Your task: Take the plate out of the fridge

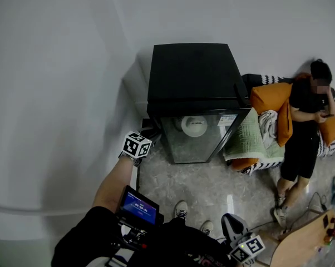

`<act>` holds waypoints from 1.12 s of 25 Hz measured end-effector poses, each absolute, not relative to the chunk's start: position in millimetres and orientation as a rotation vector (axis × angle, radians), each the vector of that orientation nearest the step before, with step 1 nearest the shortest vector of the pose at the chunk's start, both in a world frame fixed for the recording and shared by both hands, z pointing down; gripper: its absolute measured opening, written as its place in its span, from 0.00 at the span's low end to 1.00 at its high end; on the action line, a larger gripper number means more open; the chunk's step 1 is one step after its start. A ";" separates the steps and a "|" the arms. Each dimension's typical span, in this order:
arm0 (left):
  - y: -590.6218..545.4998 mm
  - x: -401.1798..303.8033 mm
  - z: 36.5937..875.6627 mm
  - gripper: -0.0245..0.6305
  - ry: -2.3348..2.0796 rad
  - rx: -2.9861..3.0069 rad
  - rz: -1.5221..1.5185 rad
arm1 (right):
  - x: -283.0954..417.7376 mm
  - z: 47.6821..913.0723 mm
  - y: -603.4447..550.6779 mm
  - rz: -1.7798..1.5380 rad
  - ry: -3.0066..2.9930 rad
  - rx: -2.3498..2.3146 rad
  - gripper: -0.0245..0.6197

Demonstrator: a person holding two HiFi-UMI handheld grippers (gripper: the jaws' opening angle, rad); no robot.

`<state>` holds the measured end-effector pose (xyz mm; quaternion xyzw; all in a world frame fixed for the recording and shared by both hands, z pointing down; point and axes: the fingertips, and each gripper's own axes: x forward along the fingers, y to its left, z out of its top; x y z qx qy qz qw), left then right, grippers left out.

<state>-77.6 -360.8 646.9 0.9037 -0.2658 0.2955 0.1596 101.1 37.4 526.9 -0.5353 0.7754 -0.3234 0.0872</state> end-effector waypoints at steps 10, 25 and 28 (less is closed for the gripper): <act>-345.2 -80.1 646.8 0.19 -0.745 2.580 0.821 | 98.2 532.7 30.7 -0.998 2.354 -1.577 0.06; -255.1 -78.1 646.1 0.14 -0.699 2.660 0.847 | 87.3 532.0 21.9 -0.958 2.498 -1.431 0.06; -244.1 -77.9 646.0 0.15 -0.735 2.657 0.850 | 86.0 528.5 23.6 -0.938 2.532 -1.405 0.06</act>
